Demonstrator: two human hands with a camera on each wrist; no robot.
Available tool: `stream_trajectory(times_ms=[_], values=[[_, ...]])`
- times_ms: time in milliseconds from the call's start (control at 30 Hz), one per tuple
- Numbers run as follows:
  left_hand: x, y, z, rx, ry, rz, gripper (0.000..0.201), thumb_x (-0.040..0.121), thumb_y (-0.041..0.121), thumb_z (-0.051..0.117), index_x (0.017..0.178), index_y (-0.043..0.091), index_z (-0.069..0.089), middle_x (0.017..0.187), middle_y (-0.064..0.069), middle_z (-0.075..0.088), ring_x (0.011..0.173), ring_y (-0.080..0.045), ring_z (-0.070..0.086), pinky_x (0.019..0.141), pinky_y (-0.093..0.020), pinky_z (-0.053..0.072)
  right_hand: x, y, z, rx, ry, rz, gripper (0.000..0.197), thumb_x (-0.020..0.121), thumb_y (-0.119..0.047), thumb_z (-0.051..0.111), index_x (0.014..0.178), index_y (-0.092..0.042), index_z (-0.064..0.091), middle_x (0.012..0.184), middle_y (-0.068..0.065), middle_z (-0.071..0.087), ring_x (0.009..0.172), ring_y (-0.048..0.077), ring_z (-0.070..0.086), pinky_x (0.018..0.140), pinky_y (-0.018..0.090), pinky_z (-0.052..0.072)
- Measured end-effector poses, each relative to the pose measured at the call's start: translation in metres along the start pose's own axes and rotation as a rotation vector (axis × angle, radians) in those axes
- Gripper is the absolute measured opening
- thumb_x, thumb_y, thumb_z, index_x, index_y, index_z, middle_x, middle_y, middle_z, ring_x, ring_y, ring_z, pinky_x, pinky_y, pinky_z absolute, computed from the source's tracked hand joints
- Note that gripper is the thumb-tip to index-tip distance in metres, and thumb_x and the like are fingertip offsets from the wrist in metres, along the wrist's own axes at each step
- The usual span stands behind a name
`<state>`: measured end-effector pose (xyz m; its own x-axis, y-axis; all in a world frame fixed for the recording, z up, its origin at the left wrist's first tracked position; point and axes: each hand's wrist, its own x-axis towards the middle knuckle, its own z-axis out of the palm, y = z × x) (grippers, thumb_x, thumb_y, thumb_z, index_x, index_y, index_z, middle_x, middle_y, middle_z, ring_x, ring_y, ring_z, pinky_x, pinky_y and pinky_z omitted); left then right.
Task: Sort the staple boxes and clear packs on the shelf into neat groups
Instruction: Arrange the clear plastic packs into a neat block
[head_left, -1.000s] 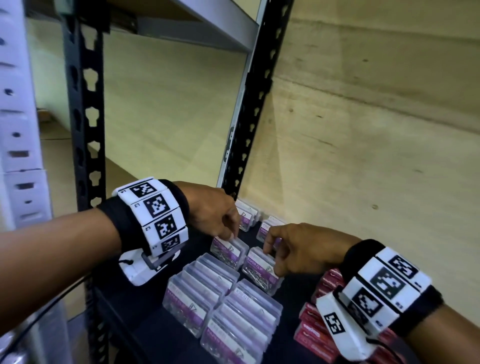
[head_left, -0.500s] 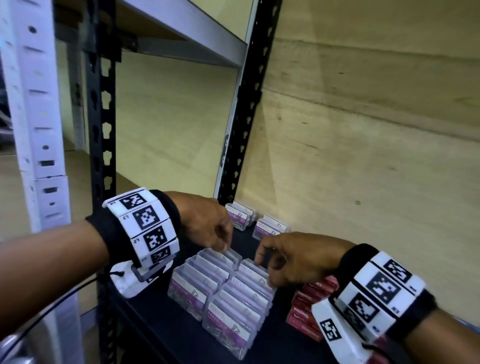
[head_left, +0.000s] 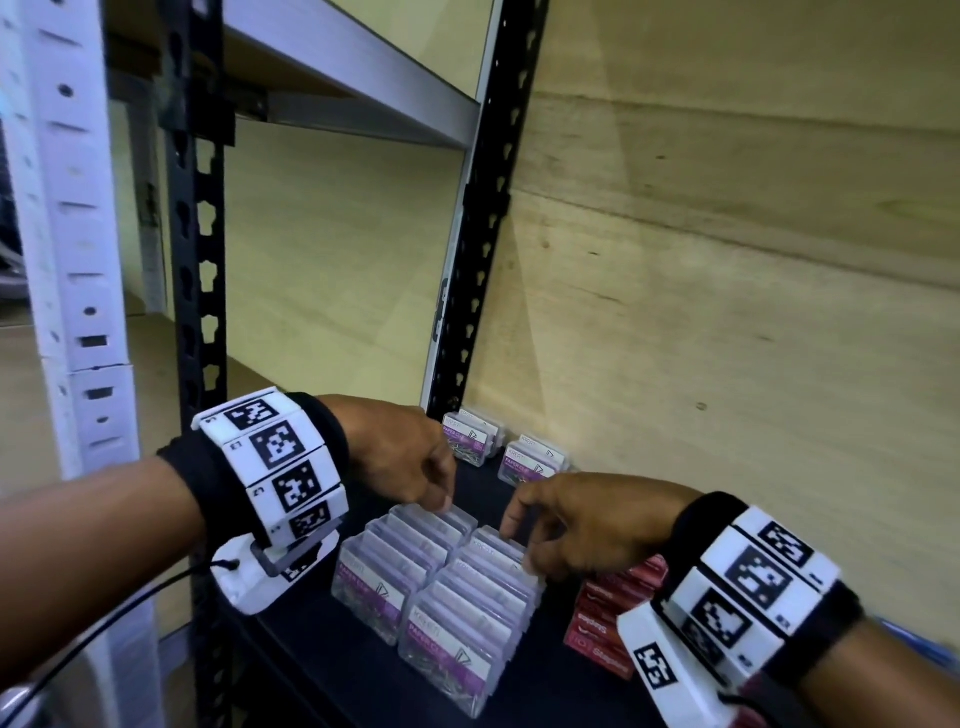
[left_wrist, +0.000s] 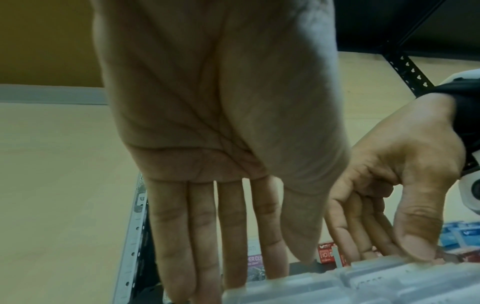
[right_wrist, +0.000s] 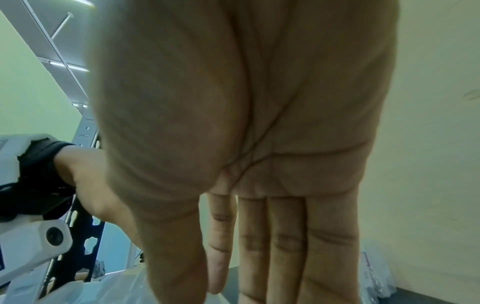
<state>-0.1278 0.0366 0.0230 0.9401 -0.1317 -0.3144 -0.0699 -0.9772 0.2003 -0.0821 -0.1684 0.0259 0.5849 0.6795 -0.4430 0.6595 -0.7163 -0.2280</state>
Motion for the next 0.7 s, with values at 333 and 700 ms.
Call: stream_trajectory(times_ms=[333,700], values=[[0.038,-0.012,-0.021,-0.006,0.097,-0.033,0.031,0.093,0.047,0.057,0.117,0.031,0.066,0.117,0.011,0.064,0.107,-0.01,0.058,0.099,-0.034,0.045,0.028,0.021,-0.033,-0.131,0.221,0.084,0.026,0.092,-0.042,0.064,0.115,-0.031,0.065,0.11,-0.009,0.067,0.097,0.012,0.062,0.085,0.026,0.048],[0.104,-0.046,-0.039,0.112,0.252,-0.012,0.035,0.097,0.038,0.054,0.129,0.026,0.062,0.126,0.004,0.063,0.11,-0.014,0.058,0.088,-0.023,0.042,0.089,0.056,-0.059,-0.229,0.309,0.177,0.029,0.088,-0.036,0.072,0.113,-0.025,0.063,0.112,-0.004,0.066,0.098,0.017,0.063,0.085,0.03,0.052]])
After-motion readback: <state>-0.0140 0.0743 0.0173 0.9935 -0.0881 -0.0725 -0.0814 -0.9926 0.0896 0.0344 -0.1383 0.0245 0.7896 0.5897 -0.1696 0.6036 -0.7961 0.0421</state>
